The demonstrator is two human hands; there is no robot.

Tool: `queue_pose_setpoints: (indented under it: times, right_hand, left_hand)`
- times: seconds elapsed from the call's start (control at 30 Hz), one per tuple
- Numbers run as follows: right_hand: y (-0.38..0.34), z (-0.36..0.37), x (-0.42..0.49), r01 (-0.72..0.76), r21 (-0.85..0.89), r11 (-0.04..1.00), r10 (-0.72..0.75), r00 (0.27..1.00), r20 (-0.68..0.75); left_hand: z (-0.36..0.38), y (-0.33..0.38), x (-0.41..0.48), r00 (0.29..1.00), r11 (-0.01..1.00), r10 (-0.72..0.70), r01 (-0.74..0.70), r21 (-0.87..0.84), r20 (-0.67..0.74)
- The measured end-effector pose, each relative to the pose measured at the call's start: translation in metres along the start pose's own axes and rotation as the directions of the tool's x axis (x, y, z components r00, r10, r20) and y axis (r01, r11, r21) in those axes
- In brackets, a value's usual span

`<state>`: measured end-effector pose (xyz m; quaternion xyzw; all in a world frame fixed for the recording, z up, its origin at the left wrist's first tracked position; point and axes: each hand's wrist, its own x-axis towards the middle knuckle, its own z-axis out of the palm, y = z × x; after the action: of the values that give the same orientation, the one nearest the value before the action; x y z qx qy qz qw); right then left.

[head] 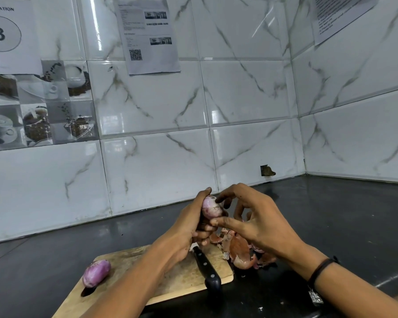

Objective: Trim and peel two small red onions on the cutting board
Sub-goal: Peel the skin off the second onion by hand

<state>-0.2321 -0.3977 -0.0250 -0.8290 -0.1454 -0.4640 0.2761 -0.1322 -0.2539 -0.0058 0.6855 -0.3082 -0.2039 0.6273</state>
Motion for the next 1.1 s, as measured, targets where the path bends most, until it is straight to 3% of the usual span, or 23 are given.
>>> queue_pose_setpoints:
  times: [0.27,0.4,0.57,0.97,1.1]
  right_hand:
    - [-0.001,-0.001,0.0,-0.014,0.002,1.0,0.014,0.998,-0.058]
    - [0.003,0.002,0.0,-0.028,-0.117,0.993,0.028,1.0,0.0]
    - [0.008,0.007,0.0,0.016,-0.193,0.981,-0.001,0.997,0.078]
    - [0.009,0.009,-0.004,0.04,-0.16,0.986,-0.005,0.977,0.215]
    - [0.011,0.008,-0.004,0.027,-0.177,0.984,0.009,0.98,0.198]
  left_hand:
    - [-0.002,0.003,-0.005,1.0,1.0,0.009,-0.009,0.022,-0.013]
    - [0.001,0.001,-0.004,1.0,1.0,-0.004,0.004,0.016,0.005]
    - [0.0,-0.002,0.004,1.0,0.99,0.015,-0.014,-0.142,0.004]
    - [-0.003,-0.004,0.009,0.993,0.993,0.04,-0.052,-0.107,-0.107]
    - [-0.005,-0.005,0.011,0.992,0.994,0.04,-0.052,-0.099,-0.119]
